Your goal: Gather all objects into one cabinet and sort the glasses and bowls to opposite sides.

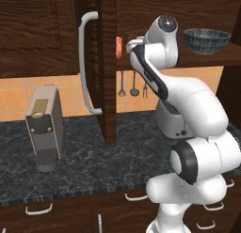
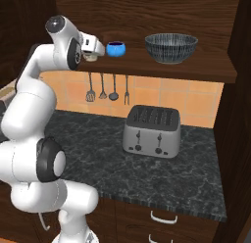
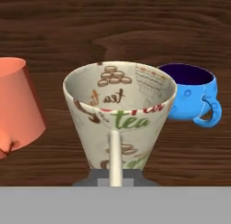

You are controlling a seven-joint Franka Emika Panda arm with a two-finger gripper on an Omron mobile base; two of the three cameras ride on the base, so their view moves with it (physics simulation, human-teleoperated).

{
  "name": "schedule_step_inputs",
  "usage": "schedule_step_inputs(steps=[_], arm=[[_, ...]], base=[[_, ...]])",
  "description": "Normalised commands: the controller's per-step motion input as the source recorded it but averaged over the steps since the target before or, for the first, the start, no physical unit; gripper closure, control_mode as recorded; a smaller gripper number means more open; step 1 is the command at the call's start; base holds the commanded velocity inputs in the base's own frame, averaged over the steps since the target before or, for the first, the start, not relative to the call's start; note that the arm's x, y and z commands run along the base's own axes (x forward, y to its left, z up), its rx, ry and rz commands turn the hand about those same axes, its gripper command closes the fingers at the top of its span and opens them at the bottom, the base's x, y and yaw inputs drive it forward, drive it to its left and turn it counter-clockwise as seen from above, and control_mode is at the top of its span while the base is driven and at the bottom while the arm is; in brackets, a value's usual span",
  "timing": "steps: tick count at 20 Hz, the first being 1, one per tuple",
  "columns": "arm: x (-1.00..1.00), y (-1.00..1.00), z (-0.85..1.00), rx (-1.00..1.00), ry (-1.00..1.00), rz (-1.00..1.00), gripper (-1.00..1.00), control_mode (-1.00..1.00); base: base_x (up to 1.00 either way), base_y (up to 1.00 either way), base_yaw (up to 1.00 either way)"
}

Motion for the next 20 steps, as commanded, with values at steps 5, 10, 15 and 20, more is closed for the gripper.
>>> schedule_step_inputs(steps=[5, 10, 15, 20], arm=[[0.15, 0.01, -0.04, 0.00, 0.00, 0.00, -1.00, -1.00], [0.00, 0.00, 0.00, 0.00, 0.00, 0.00, -1.00, -1.00], [-0.89, -0.28, -0.01, 0.01, -0.14, 0.00, -1.00, -1.00], [-1.00, -0.52, 0.00, 0.04, -0.15, -0.06, -1.00, -1.00]], base=[[0.00, 0.00, 0.00], [0.00, 0.00, 0.00], [0.00, 0.00, 0.00], [0.00, 0.00, 0.00]])
